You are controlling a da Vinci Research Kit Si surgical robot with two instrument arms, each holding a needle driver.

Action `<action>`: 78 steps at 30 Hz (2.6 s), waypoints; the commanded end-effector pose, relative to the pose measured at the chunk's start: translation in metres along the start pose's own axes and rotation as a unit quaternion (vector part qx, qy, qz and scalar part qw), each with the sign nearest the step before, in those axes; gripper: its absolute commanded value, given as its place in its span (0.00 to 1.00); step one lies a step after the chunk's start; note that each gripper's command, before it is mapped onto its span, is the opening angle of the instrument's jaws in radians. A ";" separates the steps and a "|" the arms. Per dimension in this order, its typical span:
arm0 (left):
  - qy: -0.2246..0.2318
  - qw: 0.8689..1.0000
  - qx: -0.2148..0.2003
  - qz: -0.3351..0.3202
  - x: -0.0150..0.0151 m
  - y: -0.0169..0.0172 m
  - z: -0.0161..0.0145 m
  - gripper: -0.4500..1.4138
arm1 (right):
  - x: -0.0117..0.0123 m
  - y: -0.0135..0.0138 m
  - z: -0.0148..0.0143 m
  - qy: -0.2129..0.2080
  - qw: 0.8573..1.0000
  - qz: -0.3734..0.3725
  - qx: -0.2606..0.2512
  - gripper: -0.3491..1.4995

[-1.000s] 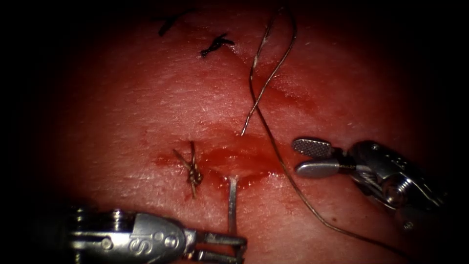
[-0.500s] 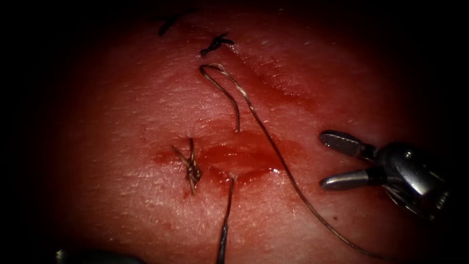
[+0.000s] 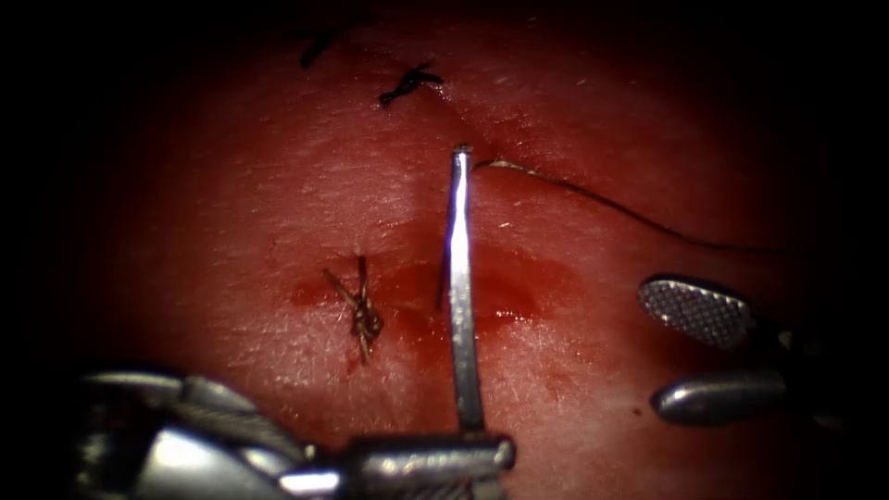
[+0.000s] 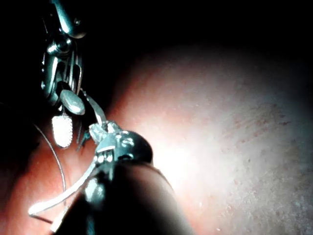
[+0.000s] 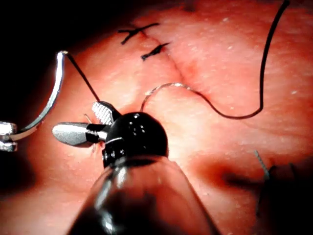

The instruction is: Wound Closure

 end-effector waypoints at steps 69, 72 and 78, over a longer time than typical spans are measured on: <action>0.015 0.997 0.036 0.068 0.0055 -0.0040 0.0029 0.00 | -0.0030 0.0072 0.0116 -0.059 0.972 0.224 0.039 0.80; 0.015 0.997 0.036 0.068 0.0055 -0.0040 0.0028 0.00 | -0.0032 0.0072 0.0116 -0.061 0.972 0.223 0.043 0.69; 0.014 0.997 0.036 0.068 0.0053 -0.0040 0.0028 0.00 | -0.0028 0.0078 0.0108 -0.086 0.973 0.212 0.008 0.00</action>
